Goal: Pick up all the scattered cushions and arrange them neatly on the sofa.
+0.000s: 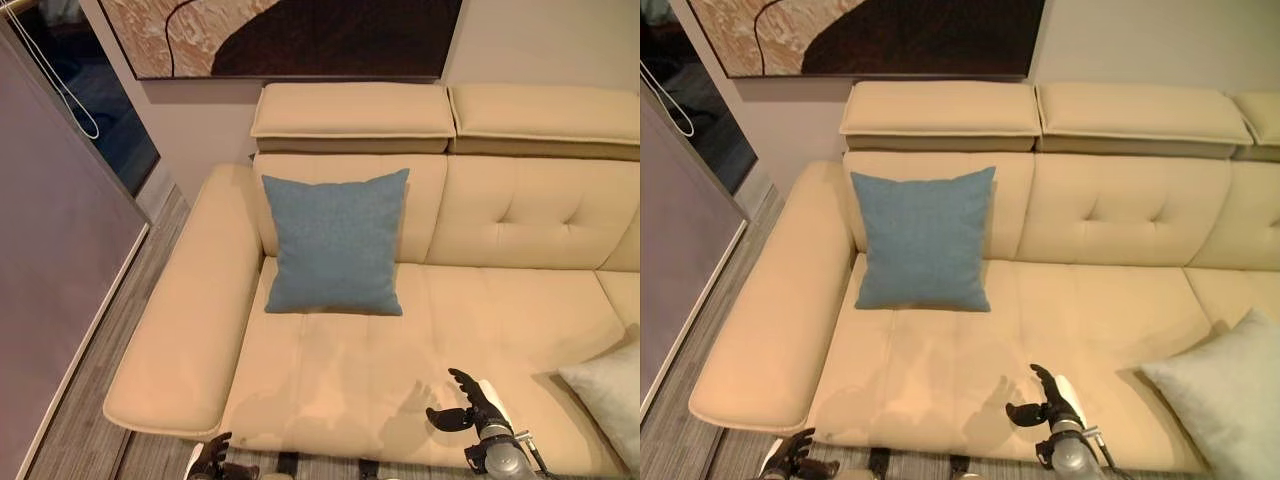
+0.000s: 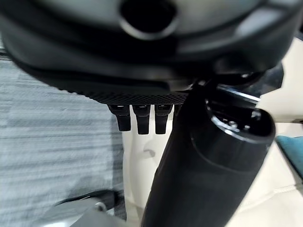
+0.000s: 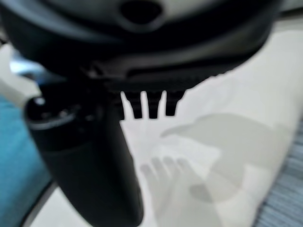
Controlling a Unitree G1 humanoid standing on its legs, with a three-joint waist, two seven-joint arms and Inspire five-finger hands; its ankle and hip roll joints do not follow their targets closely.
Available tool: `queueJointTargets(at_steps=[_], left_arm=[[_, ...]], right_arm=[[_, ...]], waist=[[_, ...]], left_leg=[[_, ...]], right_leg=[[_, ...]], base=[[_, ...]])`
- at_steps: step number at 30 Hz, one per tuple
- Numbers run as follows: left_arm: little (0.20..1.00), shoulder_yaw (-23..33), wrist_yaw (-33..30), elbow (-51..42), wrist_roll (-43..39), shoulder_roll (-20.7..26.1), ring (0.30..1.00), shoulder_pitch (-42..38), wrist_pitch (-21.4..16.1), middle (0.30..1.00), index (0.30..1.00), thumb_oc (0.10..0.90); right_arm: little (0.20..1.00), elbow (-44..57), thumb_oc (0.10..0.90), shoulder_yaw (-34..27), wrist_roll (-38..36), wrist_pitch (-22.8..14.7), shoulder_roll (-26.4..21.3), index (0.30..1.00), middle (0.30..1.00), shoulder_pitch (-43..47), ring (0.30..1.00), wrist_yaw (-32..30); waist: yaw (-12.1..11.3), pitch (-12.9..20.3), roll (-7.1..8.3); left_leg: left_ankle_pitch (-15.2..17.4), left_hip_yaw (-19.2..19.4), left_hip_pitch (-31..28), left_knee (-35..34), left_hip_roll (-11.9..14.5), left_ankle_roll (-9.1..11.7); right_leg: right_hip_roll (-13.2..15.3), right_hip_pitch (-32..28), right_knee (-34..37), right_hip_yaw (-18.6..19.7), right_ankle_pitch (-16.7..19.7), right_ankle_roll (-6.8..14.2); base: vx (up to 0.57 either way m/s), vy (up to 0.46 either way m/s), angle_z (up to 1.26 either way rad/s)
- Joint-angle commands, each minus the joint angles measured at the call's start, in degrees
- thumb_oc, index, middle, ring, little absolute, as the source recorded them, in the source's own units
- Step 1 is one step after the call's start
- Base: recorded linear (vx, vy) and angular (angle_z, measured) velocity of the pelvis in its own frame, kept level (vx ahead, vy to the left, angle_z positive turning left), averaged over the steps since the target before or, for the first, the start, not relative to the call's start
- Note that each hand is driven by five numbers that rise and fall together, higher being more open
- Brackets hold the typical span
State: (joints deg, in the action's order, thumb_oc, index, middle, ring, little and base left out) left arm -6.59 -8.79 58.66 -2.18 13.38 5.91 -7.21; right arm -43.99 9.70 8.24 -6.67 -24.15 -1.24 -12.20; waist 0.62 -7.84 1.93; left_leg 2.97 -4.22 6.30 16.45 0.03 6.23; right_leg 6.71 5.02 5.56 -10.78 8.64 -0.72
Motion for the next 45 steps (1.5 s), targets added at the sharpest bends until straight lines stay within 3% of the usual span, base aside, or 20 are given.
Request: queueJointTargets(at_steps=[1,3,4,7,8,9,11,13,18,20,22,24,27,29,35,36,37,40,43,45], left_arm=[[0.900,-0.05,-1.61,-1.22,0.00,1.88,0.900,-1.36,-2.36,0.900,0.900,0.800],[0.900,-1.03,-1.54,-1.62,0.63,1.88,0.900,-1.93,-2.31,0.900,0.900,0.800],[0.900,-1.46,-1.80,-1.71,0.41,1.80,0.900,-2.67,-2.49,0.900,0.900,0.800],[0.900,-0.44,-3.10,-0.99,-1.14,1.71,0.900,-3.83,-2.83,0.900,0.900,0.800],[0.900,-0.52,-3.06,-0.85,-1.14,2.31,0.900,-4.22,-2.57,0.900,0.900,0.800],[0.900,0.03,-2.70,0.42,-0.67,3.06,0.900,-3.58,-2.17,0.900,0.900,0.800],[0.900,1.21,-2.16,1.92,-0.97,3.51,0.900,-2.55,-1.80,0.900,0.900,0.800],[0.900,2.59,-2.60,1.54,-3.40,3.13,0.900,-1.84,-1.73,0.900,0.900,0.800],[0.900,0.85,-2.22,2.80,-3.57,1.38,0.900,-3.42,-1.09,0.900,0.900,0.800],[0.900,-0.05,-2.12,2.55,-3.86,0.93,0.900,-4.01,-1.18,0.900,0.900,0.800],[0.900,-1.60,-2.14,1.86,-4.73,0.15,0.900,-4.82,-1.47,0.900,0.900,0.800],[0.900,-2.25,-2.15,2.11,-4.84,-0.37,0.900,-5.57,-1.40,0.900,0.900,0.800],[0.900,-2.63,-1.93,2.66,-4.56,-0.47,0.900,-6.01,-1.32,0.900,0.900,0.800],[0.900,-3.22,-1.77,3.59,-3.82,-0.29,0.900,-7.23,-1.16,0.900,0.900,0.800],[0.900,-5.33,-1.33,3.52,-0.32,1.47,0.900,-9.46,-0.87,0.900,0.900,0.800],[0.900,-5.42,-1.17,3.75,0.02,1.84,0.900,-9.75,-0.77,0.900,0.900,0.800],[0.900,-5.28,-0.65,4.62,1.17,2.45,0.900,-9.54,-0.54,0.900,0.900,0.800],[0.900,-5.00,-0.62,5.02,1.20,2.65,0.900,-9.32,-0.32,0.900,0.900,0.800],[0.900,-3.58,-0.78,5.31,0.41,2.53,0.900,-8.20,-0.16,0.900,0.900,0.800],[0.900,-2.69,-1.05,5.53,-0.17,2.20,0.900,-7.55,-0.23,0.900,0.900,0.800]], right_arm=[[0.900,2.99,0.800,-0.57,0.29,-1.93,-2.06,0.900,0.900,3.20,0.900,-1.57],[0.900,1.14,0.800,-0.36,1.08,-1.60,-2.27,0.900,0.900,3.68,0.900,-2.05],[0.900,0.11,0.800,-0.21,1.85,-0.88,-2.37,0.900,0.900,4.59,0.900,-2.27],[0.900,-4.07,0.800,1.01,3.17,0.70,-1.20,0.900,0.900,7.12,0.900,-2.89],[0.900,-5.45,0.800,1.79,2.92,0.79,-0.65,0.900,0.900,8.21,0.900,-3.22],[0.900,-7.33,0.800,2.62,2.70,0.49,-0.04,0.900,0.900,8.10,0.900,-2.95],[0.900,-8.47,0.800,2.89,2.59,0.25,0.61,0.900,0.900,7.09,0.900,-2.37],[0.900,-7.36,0.800,2.60,2.09,0.47,1.18,0.900,0.900,6.49,0.900,-2.85],[0.900,-9.17,0.800,3.09,1.12,0.61,1.04,0.900,0.900,5.75,0.900,-2.99],[0.900,-11.73,0.800,3.59,1.13,0.81,1.23,0.900,0.900,6.02,0.900,-3.39],[0.900,-15.66,0.800,4.71,1.50,1.51,1.68,0.900,0.900,6.73,0.900,-3.77],[0.900,-17.86,0.800,5.47,1.29,2.02,2.21,0.900,0.900,7.65,0.900,-3.59],[0.900,-18.46,0.800,5.12,1.15,2.11,2.26,0.900,0.900,7.63,0.900,-3.56],[0.900,-19.53,0.800,4.48,0.35,2.67,2.78,0.900,0.900,8.36,0.900,-3.55],[0.900,-20.55,0.800,3.54,-0.43,3.25,3.91,0.900,0.900,8.09,0.900,-3.77],[0.900,-20.70,0.800,3.48,-0.33,3.24,4.11,0.900,0.900,8.01,0.900,-3.80],[0.900,-21.57,0.800,3.57,0.13,2.81,4.55,0.900,0.900,7.01,0.900,-3.47],[0.900,-21.86,0.800,3.37,-0.36,2.63,4.73,0.900,0.900,6.43,0.900,-3.27],[0.900,-21.22,0.800,2.69,-1.34,2.37,5.29,0.900,0.900,6.21,0.900,-3.61],[0.900,-21.02,0.800,2.46,-1.84,2.11,5.45,0.900,0.900,6.06,0.900,-4.02]], waist=[[0.84,2.19,-0.29],[1.51,2.34,-0.84],[1.80,1.76,-0.67],[1.04,-0.59,0.10],[0.16,-1.68,0.05],[-1.31,-1.43,-0.76],[-2.63,0.22,-0.55],[-4.73,1.47,1.22],[-3.00,0.58,1.02],[-3.47,-0.26,1.02],[-4.84,-0.59,1.21],[-5.33,-0.44,0.91],[-4.81,-0.22,0.32],[-3.74,-0.62,-0.11],[-2.49,-2.00,0.47],[-2.73,-2.25,0.44],[-2.92,-1.92,0.58],[-3.02,-1.47,0.57],[-4.69,-0.97,0.59],[-5.00,-0.58,1.11]], left_leg=[[2.45,-0.37,-7.66,-5.63,0.96,-1.43],[3.98,-0.25,-9.11,-9.13,0.51,-2.08],[6.24,-0.69,-9.33,-11.56,-1.22,-3.36],[6.01,-0.47,-7.26,-12.22,-3.72,-5.11],[4.90,0.21,-5.14,-11.40,-3.78,-5.96],[2.93,1.45,-4.50,-12.61,-3.06,-6.95],[1.65,2.44,-3.60,-13.39,-2.53,-6.87],[1.14,4.61,-0.79,-11.49,-2.02,-5.19],[0.89,5.31,-1.11,-8.27,0.47,-3.36],[0.15,2.49,-0.45,-6.32,0.12,-2.70],[0.29,-6.89,0.45,-5.97,-1.88,-1.91],[1.36,-11.40,0.38,-6.91,-2.76,-2.04],[1.70,-11.06,-0.42,-8.63,-2.53,-2.50],[1.71,-8.79,-0.85,-9.64,-2.33,-3.25],[1.60,-4.13,-0.56,-10.67,-2.90,-5.31],[1.59,-3.21,-0.42,-10.69,-2.69,-5.48],[1.28,-1.29,-0.84,-11.34,-2.23,-5.70],[1.01,-0.35,-1.39,-11.89,-1.89,-5.94],[0.83,3.10,-1.68,-12.59,-0.72,-5.55],[1.01,3.82,-2.42,-12.12,-0.22,-5.19]], right_leg=[[-1.87,0.64,-3.50,1.07,-5.49,6.37],[-1.12,2.67,-4.33,1.27,-4.13,7.01],[0.31,5.13,-4.80,1.77,-2.09,8.16],[2.81,9.44,-4.97,2.06,1.26,10.85],[2.93,9.75,-8.93,1.68,-1.65,10.44],[1.74,7.37,-17.19,0.87,-6.22,8.50],[0.18,2.58,-19.36,0.29,-10.67,7.74],[-0.09,-2.79,-11.79,-1.29,-12.02,7.55],[-2.41,-4.47,-8.07,0.52,-12.13,5.73],[-2.65,-4.43,-7.82,1.38,-11.64,5.49],[-2.72,-3.48,-6.99,4.21,-10.09,5.77],[-2.71,-2.67,-6.91,6.64,-9.62,6.36],[-2.52,-2.02,-7.06,7.77,-9.34,6.81],[-1.60,0.26,-7.84,9.17,-7.97,7.74],[-0.87,4.91,-10.32,11.31,-5.99,9.70],[-0.58,5.29,-10.74,9.97,-6.06,9.75],[0.06,4.40,-12.16,4.80,-6.74,9.27],[-0.70,3.46,-13.47,2.91,-8.07,8.51],[0.16,1.66,-14.34,-5.70,-10.16,7.35],[-0.58,1.03,-13.07,-5.33,-10.70,7.09]], base=[[-0.12,0.150,0.00],[-0.20,0.185,0.06],[-0.32,0.246,0.08],[-0.45,0.201,-0.29],[-0.58,0.112,-0.56],[-0.51,0.082,-0.56],[-0.30,-0.068,-0.72],[-0.17,-0.290,-0.56],[-0.04,-0.226,-0.21],[-0.08,-0.045,-0.32],[-0.11,0.026,-0.77],[-0.03,0.081,-0.85],[-0.01,0.119,-0.93],[-0.09,0.267,-0.31],[-0.11,0.171,-0.76],[-0.11,0.085,-0.72],[-0.07,0.041,-0.83],[-0.02,0.003,-0.68],[-0.03,-0.066,-0.62],[0.08,-0.165,-0.97]])
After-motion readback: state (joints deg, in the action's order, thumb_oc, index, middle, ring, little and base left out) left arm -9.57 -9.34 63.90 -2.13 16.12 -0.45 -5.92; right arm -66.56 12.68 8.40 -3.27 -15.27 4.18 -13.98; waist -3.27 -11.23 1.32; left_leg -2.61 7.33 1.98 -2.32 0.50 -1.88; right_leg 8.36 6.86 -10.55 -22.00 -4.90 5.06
